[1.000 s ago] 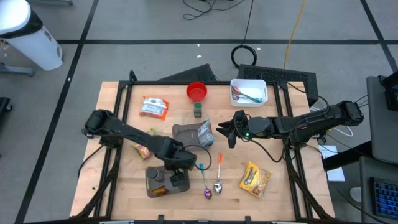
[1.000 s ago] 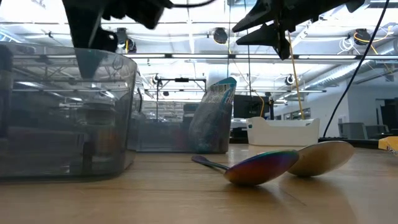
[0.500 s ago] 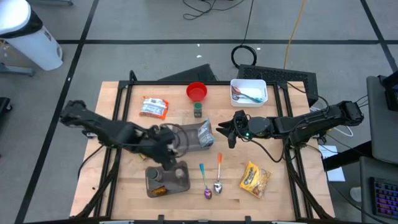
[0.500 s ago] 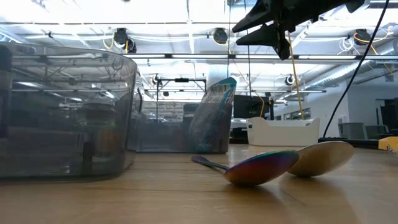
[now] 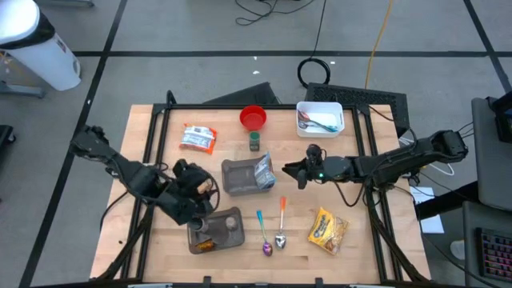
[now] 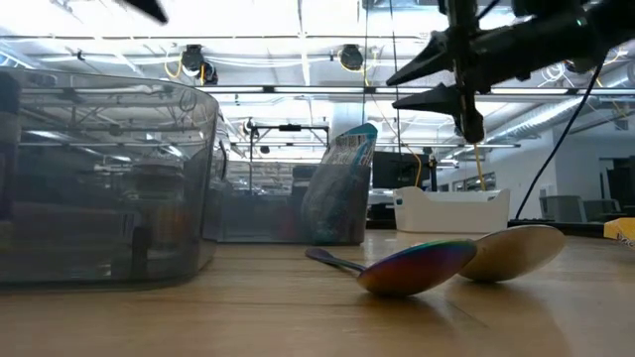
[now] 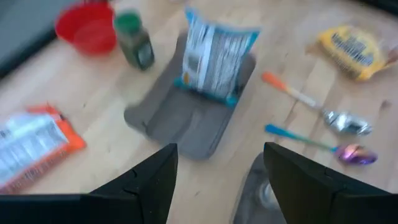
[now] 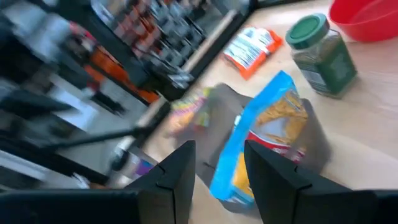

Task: Pick & Place Food Item
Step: Put the orange noodle pack into the top black bin

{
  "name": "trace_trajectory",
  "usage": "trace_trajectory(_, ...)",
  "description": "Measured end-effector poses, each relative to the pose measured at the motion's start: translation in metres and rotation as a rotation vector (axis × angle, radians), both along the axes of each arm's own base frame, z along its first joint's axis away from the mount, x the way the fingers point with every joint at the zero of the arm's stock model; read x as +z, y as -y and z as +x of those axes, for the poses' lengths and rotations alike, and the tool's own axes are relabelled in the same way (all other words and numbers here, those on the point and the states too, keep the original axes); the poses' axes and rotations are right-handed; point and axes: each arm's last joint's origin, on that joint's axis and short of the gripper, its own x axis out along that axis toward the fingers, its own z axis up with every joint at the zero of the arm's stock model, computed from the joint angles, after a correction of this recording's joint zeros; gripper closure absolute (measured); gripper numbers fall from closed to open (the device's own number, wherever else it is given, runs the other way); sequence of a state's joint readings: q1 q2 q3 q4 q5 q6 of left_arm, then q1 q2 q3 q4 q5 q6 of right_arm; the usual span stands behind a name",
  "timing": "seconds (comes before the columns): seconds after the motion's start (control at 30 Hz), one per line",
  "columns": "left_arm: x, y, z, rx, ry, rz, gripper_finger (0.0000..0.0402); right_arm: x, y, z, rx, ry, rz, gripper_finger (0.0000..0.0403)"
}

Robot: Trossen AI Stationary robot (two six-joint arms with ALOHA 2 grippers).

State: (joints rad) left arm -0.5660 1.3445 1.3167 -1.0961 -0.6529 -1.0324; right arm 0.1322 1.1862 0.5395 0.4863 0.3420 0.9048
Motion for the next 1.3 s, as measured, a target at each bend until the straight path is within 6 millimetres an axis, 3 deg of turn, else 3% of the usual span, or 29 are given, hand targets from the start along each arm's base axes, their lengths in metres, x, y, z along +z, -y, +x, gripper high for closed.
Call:
trace_trajectory(0.23,-0.049,-0.01,-0.019,-0.074,0.004,-0.155,0.0158,-0.016,0.005,-0.015,-0.111,0.143,0.085,0.0273)
trace_trajectory(0.4,-0.054,-0.031,-0.039,-0.094,0.151,-0.207,0.0158,-0.017,0.005,-0.016,-0.148,0.163,0.122,0.0273)
trace_trajectory(0.67,-0.039,-0.08,-0.064,0.036,0.326,-0.198,0.0158,-0.017,0.012,-0.016,-0.168,0.154,0.053,0.0273)
trace_trajectory(0.9,-0.03,-0.108,-0.06,0.199,0.434,-0.181,0.0158,-0.013,0.037,-0.015,-0.212,0.14,-0.087,0.0273)
trace_trajectory(1.17,-0.025,-0.135,-0.045,0.337,0.532,-0.135,0.0158,-0.006,0.059,-0.015,0.177,0.218,-0.101,0.0273)
trace_trajectory(1.3,-0.013,-0.144,-0.041,0.351,0.66,-0.12,0.0158,-0.006,0.066,-0.017,0.226,0.223,-0.104,0.0273)
